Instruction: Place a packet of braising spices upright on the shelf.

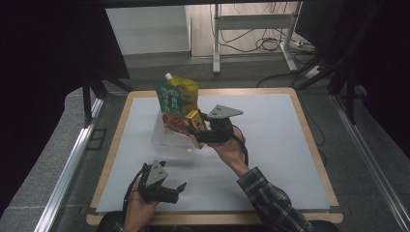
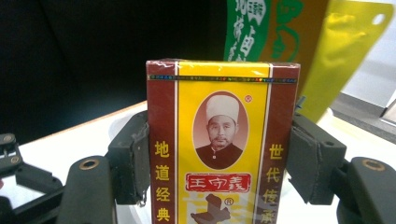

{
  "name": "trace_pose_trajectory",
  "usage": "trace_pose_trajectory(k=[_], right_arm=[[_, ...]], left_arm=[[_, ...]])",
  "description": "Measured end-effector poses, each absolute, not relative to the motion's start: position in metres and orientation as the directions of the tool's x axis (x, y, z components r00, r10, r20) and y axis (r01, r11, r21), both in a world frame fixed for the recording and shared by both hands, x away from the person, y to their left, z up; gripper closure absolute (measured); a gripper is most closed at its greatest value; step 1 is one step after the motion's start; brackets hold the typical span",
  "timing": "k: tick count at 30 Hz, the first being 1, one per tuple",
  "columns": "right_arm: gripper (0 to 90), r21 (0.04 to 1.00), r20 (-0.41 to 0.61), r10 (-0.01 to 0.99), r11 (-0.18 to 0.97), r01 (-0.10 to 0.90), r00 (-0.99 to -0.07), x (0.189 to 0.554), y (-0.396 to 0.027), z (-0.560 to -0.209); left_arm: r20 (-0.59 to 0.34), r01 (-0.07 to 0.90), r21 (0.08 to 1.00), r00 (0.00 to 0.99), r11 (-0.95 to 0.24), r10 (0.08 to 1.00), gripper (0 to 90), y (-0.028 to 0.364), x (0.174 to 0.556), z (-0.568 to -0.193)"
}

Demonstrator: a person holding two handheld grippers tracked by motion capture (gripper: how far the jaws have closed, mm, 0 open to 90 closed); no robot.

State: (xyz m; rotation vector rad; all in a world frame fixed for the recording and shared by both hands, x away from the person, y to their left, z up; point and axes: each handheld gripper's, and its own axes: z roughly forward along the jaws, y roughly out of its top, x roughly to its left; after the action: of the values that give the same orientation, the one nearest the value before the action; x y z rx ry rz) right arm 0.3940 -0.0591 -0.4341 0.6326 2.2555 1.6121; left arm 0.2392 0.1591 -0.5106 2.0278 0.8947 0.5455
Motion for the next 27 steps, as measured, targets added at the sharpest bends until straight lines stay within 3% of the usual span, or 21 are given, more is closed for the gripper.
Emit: trace_pose_trajectory(k=[27], right_arm=[[31.9, 0.957, 0.036, 0.519, 0.227, 0.179, -0.854, 0.401, -0.010, -0.454]], left_arm=[[0.052, 0.396, 0.826, 0.654, -0.400, 0.755, 0.0, 0.158, 0.239, -0.511]])
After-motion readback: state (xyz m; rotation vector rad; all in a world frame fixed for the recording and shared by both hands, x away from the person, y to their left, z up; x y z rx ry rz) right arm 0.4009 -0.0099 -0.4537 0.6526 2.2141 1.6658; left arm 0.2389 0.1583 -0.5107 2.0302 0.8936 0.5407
